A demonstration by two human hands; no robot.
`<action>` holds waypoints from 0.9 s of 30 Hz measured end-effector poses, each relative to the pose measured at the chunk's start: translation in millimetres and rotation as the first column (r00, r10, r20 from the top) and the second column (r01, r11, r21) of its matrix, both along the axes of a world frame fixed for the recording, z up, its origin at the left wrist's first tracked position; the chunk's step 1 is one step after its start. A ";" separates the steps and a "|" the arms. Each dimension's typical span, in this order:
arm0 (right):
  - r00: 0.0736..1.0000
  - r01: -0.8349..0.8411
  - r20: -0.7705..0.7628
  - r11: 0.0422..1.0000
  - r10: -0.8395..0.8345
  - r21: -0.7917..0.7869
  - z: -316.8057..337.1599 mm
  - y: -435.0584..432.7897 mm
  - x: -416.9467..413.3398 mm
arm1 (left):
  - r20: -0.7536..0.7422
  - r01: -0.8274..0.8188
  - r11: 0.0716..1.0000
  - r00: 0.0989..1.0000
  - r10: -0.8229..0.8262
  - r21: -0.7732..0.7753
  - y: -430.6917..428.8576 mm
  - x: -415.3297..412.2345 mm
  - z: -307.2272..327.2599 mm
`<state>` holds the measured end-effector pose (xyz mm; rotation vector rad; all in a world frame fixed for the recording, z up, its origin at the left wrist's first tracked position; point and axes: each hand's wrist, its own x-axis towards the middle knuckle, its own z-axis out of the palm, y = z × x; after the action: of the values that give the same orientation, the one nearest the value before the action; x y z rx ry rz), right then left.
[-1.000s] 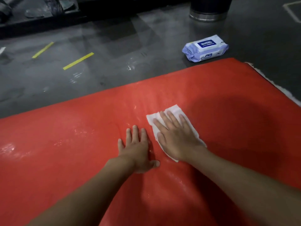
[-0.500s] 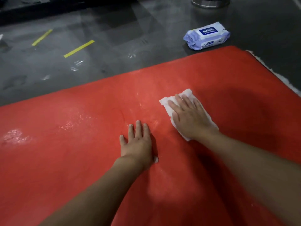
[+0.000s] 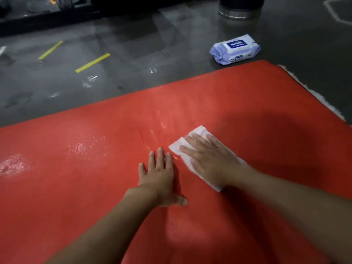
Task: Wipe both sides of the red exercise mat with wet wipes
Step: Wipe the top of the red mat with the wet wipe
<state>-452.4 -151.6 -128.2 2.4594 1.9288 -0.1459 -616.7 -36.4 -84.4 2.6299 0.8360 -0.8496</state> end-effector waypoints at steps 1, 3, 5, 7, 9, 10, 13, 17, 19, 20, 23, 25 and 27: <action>1.000 0.027 0.014 1.000 -0.027 0.007 3.0 0.2 14.3 | 0.004 -0.007 1.000 1.000 0.007 0.016 -3.3 0.7 0.9; 0.956 0.293 0.018 0.956 -0.293 0.006 3.6 3.7 15.8 | 0.007 -0.015 0.999 1.000 0.015 0.037 -9.4 1.9 3.6; 0.909 0.416 -0.006 0.908 -0.417 0.048 -5.8 11.1 -13.3 | 0.021 -0.037 0.998 0.999 0.036 0.051 -12.3 1.8 3.8; 0.973 0.232 -0.025 0.972 -0.231 0.047 -7.5 4.7 -36.4 | 0.028 -0.041 0.998 0.999 0.039 0.049 -13.5 1.7 4.6; 1.000 -0.004 0.026 0.999 0.003 0.048 -3.8 -9.4 -16.9 | 0.043 -0.042 0.998 0.998 0.039 0.051 -15.3 -1.0 2.4; 0.998 -0.033 0.061 0.999 0.030 0.041 -1.4 -12.3 1.6 | 0.053 -0.046 0.998 0.998 0.043 0.052 -16.9 -3.8 1.0; 0.934 0.358 -0.004 0.933 -0.358 0.022 5.1 -8.9 12.8 | 0.067 -0.029 0.999 0.997 0.027 0.028 -21.2 -10.5 -0.8; 0.983 0.183 0.003 0.982 -0.183 0.038 -1.9 -13.1 -43.4 | 0.015 0.002 0.999 1.000 -0.002 -0.045 -22.7 -14.7 1.4; 0.999 -0.014 0.051 1.000 0.014 -0.013 4.0 -27.3 -20.8 | -0.017 0.035 0.999 0.999 -0.035 -0.042 -27.7 -19.1 0.7; 0.996 -0.033 0.078 0.999 0.035 -0.024 6.9 -28.8 -4.6 | -0.026 0.047 0.998 0.999 -0.048 -0.034 -31.4 -21.6 0.4; 0.926 0.376 0.029 0.927 -0.376 0.005 4.7 -24.5 -7.1 | -0.007 0.039 0.999 0.999 -0.039 -0.001 -40.0 -25.1 -0.1; 0.918 0.396 -0.041 0.918 -0.394 0.039 -2.8 -15.5 -48.2 | 0.016 0.020 1.000 1.000 -0.021 0.022 -40.6 -24.7 0.2; 0.984 0.175 -0.033 0.984 -0.174 0.021 -4.2 -28.8 -70.7 | 0.029 0.021 1.000 0.999 -0.021 0.018 -41.4 -24.9 -0.1</action>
<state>-523.1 -180.3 -132.4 2.6556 1.7332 -0.1648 -641.6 -77.8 -84.5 2.6637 0.8136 -0.8109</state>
